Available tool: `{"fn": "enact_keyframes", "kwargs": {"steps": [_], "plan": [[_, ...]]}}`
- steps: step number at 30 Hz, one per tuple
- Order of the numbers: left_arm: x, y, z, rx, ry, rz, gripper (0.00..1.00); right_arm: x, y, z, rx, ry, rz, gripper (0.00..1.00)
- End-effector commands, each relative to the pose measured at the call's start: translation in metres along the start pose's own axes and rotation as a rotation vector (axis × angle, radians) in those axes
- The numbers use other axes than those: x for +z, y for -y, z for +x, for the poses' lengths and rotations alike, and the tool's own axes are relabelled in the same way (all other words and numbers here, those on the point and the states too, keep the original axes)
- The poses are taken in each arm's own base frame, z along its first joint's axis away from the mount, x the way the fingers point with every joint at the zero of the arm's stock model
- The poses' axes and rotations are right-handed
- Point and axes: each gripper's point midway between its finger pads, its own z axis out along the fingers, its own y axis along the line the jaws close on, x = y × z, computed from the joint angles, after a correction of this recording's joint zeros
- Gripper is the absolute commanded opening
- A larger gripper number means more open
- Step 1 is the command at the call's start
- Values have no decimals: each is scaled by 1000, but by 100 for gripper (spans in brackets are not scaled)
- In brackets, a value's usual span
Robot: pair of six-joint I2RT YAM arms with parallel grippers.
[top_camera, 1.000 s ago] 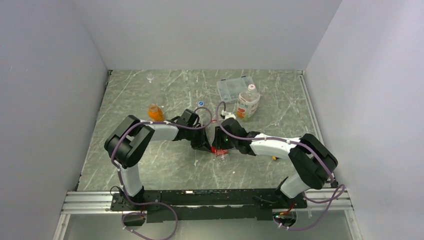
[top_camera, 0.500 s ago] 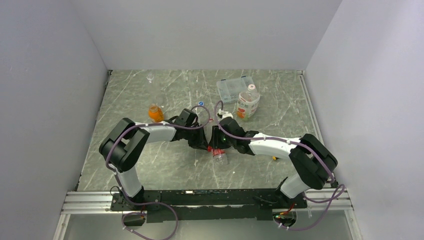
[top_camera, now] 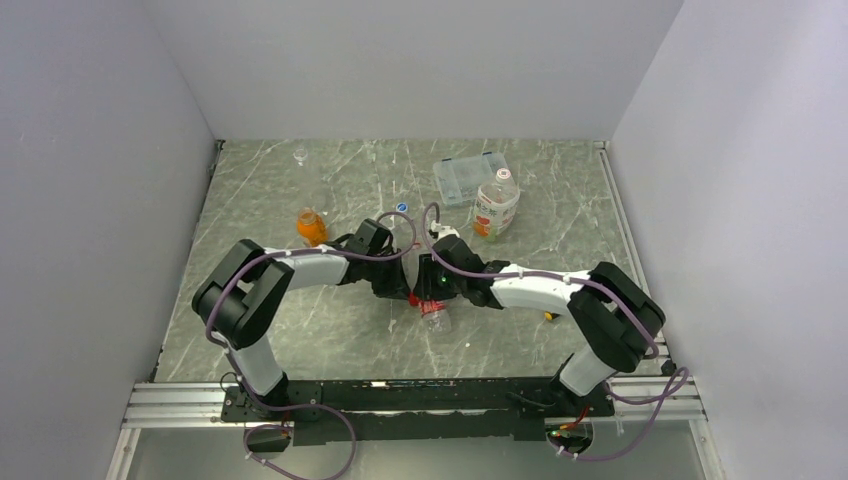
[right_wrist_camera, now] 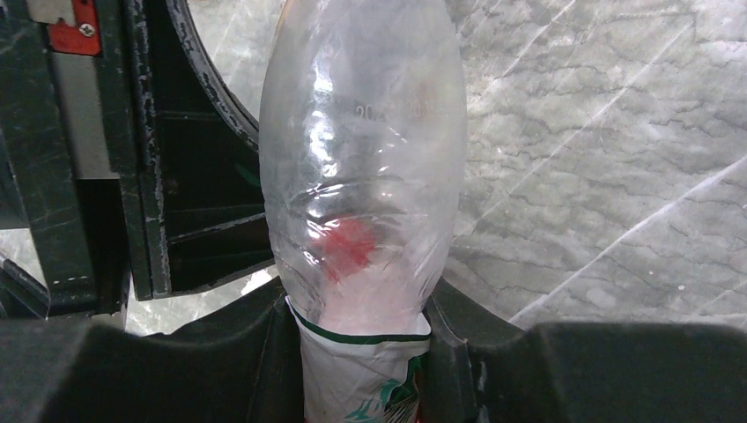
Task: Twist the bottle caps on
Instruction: Adjust the bottle cap at the center of the board, then screw the bottle cap onto the plastic bottle.
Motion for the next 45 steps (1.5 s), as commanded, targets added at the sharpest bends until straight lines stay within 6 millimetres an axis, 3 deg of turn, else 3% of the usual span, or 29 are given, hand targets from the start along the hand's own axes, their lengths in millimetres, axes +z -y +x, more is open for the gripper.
{"fn": "enact_keyframes", "kwargs": {"steps": [1,11,18,23,27,35,45], "plan": [[-11,-10,-5,23,49,-67,0,1,-23,-21,3,48,-65,21],[-34,-25,-17,51,130,-198,4,3,-24,-20,-4,44,-56,20],[-60,-14,-26,103,184,-228,28,-7,-23,-27,-20,66,-42,20],[-70,1,-18,198,164,-245,48,-27,-9,-28,-38,102,11,21],[-65,9,-10,287,127,-309,56,-46,7,-24,-22,136,59,22],[-45,2,-8,404,106,-521,56,-81,41,-15,51,186,171,25],[-20,-6,1,447,64,-576,56,-91,48,-10,65,201,174,25]]}}
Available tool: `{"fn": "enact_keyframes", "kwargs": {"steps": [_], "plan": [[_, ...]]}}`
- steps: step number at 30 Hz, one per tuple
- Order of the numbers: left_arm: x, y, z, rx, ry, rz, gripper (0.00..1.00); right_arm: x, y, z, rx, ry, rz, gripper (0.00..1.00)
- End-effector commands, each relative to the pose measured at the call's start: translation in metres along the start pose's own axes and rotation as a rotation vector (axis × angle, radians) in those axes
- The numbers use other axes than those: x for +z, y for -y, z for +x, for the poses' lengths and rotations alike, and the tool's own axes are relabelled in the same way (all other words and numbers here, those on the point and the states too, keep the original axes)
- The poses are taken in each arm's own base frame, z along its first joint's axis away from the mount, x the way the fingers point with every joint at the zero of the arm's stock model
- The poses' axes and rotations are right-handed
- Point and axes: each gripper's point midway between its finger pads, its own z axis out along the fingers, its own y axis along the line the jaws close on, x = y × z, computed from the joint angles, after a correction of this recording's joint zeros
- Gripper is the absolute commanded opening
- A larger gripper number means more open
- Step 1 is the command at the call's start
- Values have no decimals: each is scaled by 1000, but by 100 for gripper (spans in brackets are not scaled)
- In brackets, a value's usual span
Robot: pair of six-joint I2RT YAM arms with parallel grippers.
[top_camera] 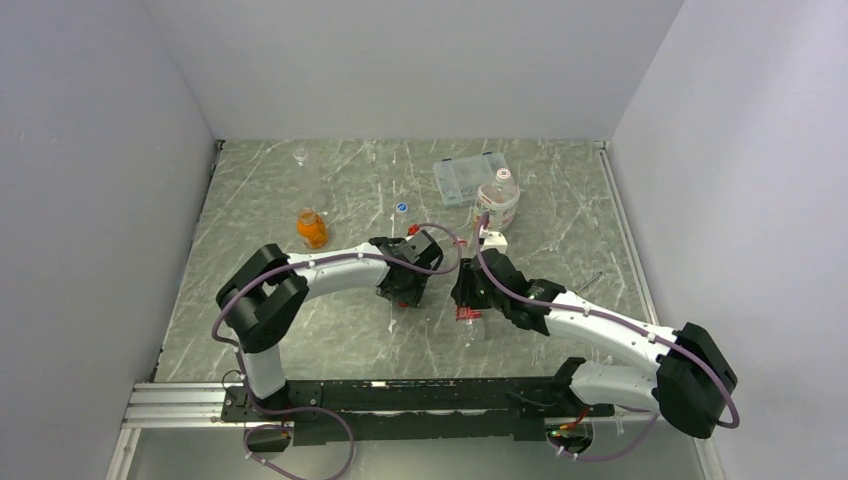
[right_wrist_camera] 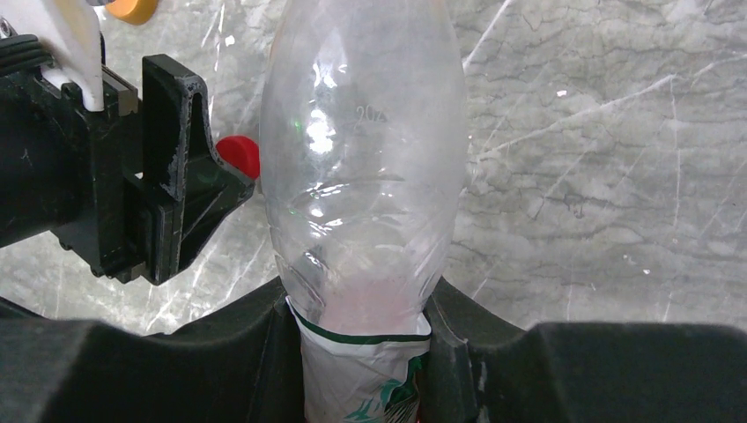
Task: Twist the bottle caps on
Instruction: Screw the bottle cap onto the plastic bottle.
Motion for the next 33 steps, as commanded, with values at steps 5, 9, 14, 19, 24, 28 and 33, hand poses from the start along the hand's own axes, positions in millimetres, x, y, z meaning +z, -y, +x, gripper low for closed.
{"fn": "enact_keyframes", "kwargs": {"steps": [5,9,14,19,24,28,33], "plan": [[3,2,-11,19,43,-17,56,-3,1,-7,15,32,3,25],[5,7,-15,27,57,4,55,-3,0,-6,12,28,-2,25],[8,8,-13,30,43,6,51,-3,2,-4,11,26,3,25],[8,9,-12,24,51,16,43,-2,2,-2,10,19,1,25],[-2,8,-18,43,63,29,28,-3,-4,-5,-17,23,-31,25],[-43,16,-45,32,90,179,25,-12,-19,-9,-90,38,-129,24],[-136,14,-88,-36,178,487,23,-30,-42,-9,-199,54,-295,24]]}}
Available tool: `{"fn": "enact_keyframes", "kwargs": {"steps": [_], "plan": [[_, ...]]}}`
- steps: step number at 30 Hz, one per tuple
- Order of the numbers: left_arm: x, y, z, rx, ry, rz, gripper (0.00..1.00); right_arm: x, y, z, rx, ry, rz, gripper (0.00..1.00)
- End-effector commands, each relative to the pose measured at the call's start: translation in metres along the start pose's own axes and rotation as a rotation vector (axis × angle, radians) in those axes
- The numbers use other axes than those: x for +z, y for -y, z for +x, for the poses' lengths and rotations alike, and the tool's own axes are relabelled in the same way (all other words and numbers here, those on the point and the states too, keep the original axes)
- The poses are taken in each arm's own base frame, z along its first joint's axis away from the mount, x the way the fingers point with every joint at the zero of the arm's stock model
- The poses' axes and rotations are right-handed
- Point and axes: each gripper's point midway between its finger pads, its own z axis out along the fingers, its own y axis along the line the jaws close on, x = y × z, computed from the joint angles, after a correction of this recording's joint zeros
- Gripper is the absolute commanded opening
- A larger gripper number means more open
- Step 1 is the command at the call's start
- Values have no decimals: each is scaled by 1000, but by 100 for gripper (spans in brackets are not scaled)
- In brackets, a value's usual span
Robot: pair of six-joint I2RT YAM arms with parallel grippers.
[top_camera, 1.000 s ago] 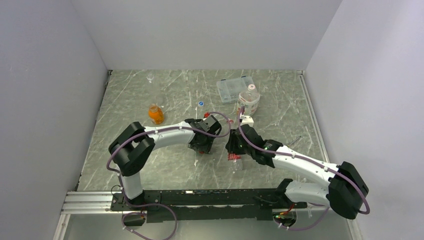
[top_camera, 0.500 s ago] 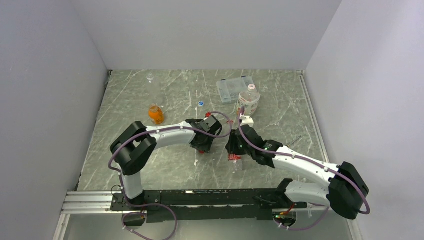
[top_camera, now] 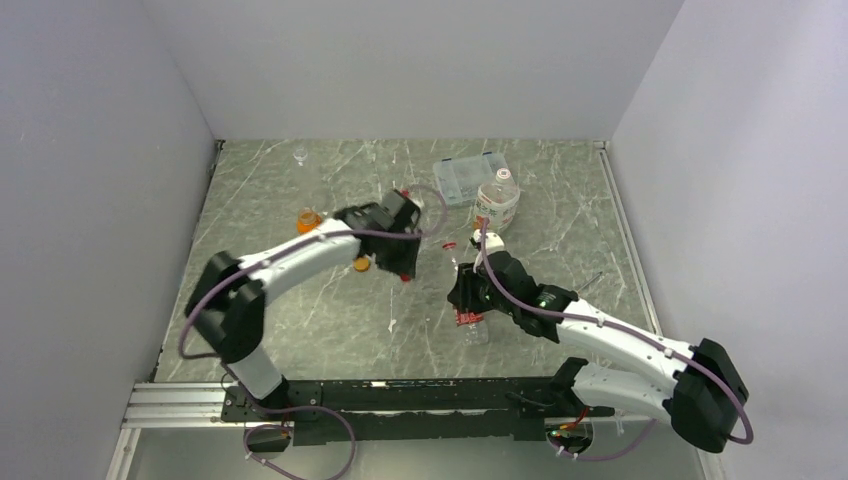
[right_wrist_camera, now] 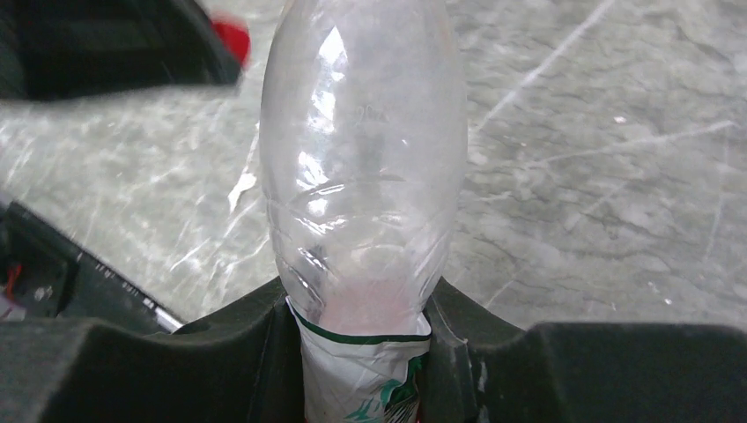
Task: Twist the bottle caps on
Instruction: Screw the bottle cap onto the plastic bottle.
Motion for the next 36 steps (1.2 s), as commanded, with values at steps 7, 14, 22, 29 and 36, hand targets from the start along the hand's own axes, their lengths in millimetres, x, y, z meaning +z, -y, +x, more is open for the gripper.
{"fn": "enact_keyframes", "kwargs": {"steps": [7,14,22,29,36], "plan": [[-186,29,-83,-90,205,611,22,-40,-63,-14,-255,112,-326,24],[-228,50,-74,-77,173,853,22,-58,-82,-19,-372,136,-339,24],[-235,52,-51,-59,122,892,22,-69,-91,-27,-419,177,-317,23],[-232,43,-46,-56,124,832,23,-81,-100,-29,-446,192,-331,23],[-228,36,-47,-66,120,808,23,-87,-106,-29,-467,198,-333,23]]}}
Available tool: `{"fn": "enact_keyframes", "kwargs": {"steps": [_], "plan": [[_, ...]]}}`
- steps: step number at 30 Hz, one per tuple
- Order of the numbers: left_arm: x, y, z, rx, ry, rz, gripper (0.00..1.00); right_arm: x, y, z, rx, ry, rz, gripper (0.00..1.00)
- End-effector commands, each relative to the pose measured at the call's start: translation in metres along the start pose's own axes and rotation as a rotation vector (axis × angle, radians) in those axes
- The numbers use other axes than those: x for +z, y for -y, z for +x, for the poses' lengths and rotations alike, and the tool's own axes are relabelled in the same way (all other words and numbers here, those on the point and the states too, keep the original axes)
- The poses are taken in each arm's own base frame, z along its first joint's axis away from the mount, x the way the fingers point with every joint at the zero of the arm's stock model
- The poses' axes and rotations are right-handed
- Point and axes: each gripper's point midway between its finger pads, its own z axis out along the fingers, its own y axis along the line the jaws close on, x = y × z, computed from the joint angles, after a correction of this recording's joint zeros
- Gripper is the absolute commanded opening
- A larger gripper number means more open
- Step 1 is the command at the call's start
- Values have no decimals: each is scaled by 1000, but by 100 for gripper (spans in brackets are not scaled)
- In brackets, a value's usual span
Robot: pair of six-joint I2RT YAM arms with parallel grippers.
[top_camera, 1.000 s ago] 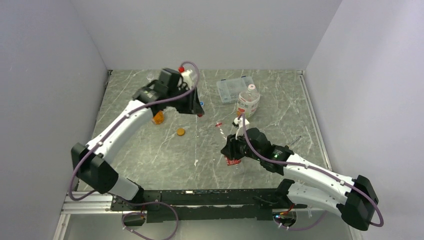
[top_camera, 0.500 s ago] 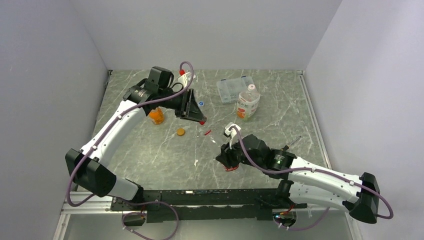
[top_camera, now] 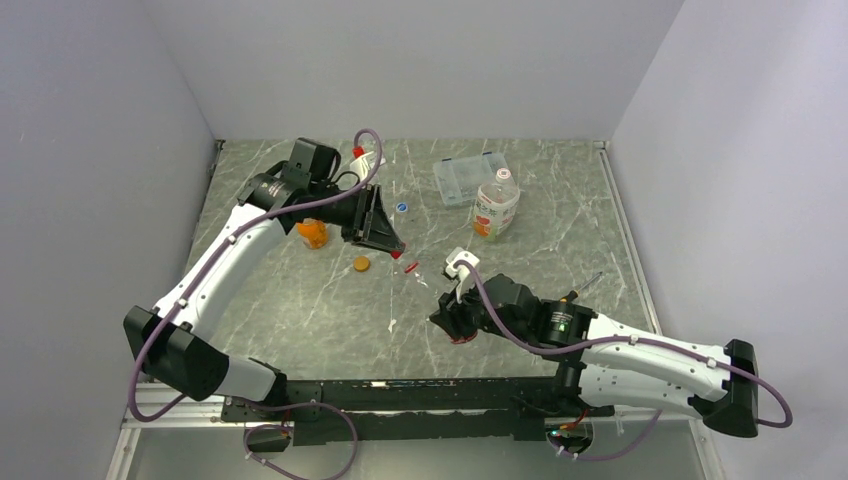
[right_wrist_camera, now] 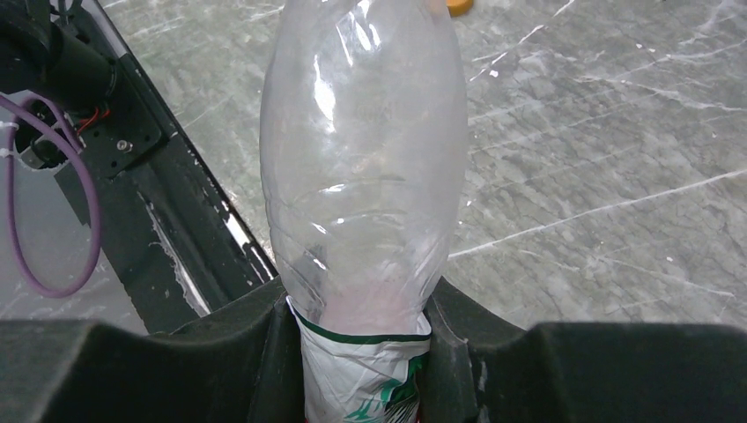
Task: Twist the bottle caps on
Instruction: Screw the bottle cap onto the plastic bottle.
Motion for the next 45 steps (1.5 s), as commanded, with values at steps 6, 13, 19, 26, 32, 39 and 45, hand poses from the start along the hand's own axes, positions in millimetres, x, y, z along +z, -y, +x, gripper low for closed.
{"fn": "enact_keyframes", "kwargs": {"steps": [6,13,19,26,32,39,45], "plan": [[-8,8,1,50,0,36,23,-11,-7,-35,-26,89,7,23],[-5,7,9,35,-26,64,23,-9,-12,-44,-39,106,6,22],[-3,1,15,34,-43,57,23,-8,-15,-46,-43,108,4,23],[-3,6,15,43,-48,96,23,-3,-18,-44,-52,94,-3,22],[-2,4,24,36,-71,110,23,-5,-15,-51,-47,121,19,22],[-4,3,34,36,-88,115,23,-10,-11,-56,-46,140,34,22],[-3,3,34,30,-84,127,23,-9,-15,-56,-45,138,16,22]]}}
